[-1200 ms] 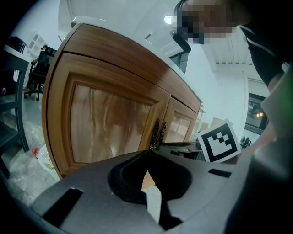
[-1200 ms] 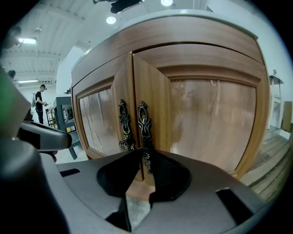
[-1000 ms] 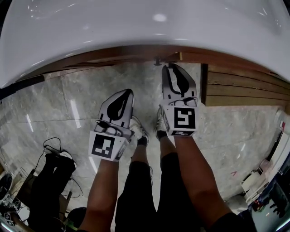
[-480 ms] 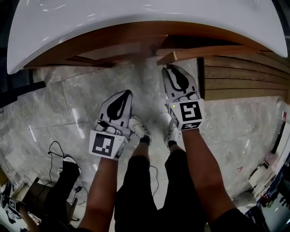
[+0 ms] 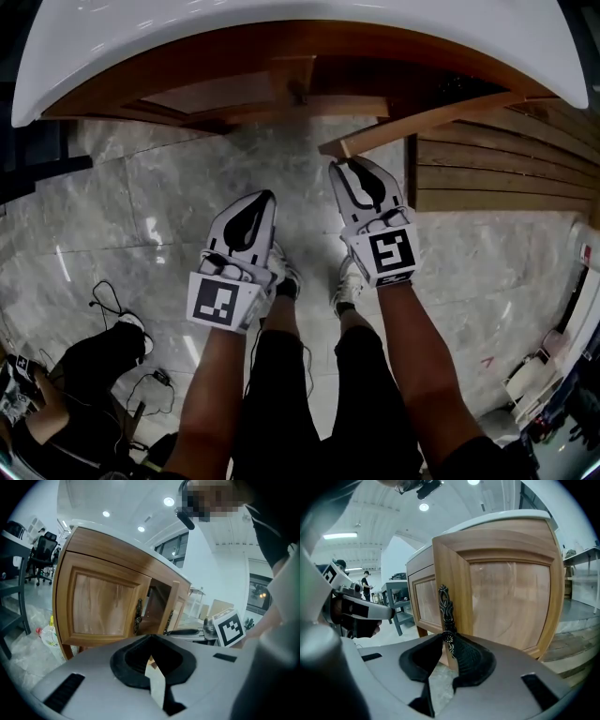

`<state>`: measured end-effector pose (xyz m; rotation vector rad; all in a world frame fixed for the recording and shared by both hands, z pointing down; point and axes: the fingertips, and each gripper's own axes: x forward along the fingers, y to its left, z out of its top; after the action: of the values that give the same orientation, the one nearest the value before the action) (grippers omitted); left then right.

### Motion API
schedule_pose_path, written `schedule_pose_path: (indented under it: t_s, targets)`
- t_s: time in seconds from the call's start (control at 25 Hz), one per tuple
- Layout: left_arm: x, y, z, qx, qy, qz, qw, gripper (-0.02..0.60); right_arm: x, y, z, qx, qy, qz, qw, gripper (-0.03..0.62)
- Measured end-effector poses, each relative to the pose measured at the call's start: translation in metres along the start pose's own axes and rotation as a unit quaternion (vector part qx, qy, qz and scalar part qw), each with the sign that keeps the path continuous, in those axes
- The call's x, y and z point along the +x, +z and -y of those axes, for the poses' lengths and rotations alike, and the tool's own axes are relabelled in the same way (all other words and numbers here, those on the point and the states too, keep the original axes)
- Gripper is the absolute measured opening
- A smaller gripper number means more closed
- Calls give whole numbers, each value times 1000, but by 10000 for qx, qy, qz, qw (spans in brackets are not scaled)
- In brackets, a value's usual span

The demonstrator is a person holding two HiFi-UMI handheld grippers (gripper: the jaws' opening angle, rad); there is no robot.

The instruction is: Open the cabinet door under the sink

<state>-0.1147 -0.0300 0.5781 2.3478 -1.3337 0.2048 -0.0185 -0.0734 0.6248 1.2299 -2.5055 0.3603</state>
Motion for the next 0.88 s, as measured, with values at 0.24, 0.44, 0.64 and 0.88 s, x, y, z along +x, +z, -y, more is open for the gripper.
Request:
schedule_pose_path:
  t_s: [0.24, 0.44, 0.64, 0.88]
  targets:
    - [-5, -15, 26, -44, 96, -23, 9999, 18, -26, -9, -6, -24, 357, 12, 9994, 91]
    - [-7, -22, 41, -1, 184, 14, 9998, 18, -44, -16, -6, -114, 652, 85, 9978, 91]
    - [-8, -27, 58, 18, 264, 50, 9996, 18, -63, -16, -6, -262, 952, 292, 9947, 91]
    - [-10, -36, 80, 22, 345, 39, 9994, 18, -97, -24, -1, -354, 1286, 366, 9904, 91]
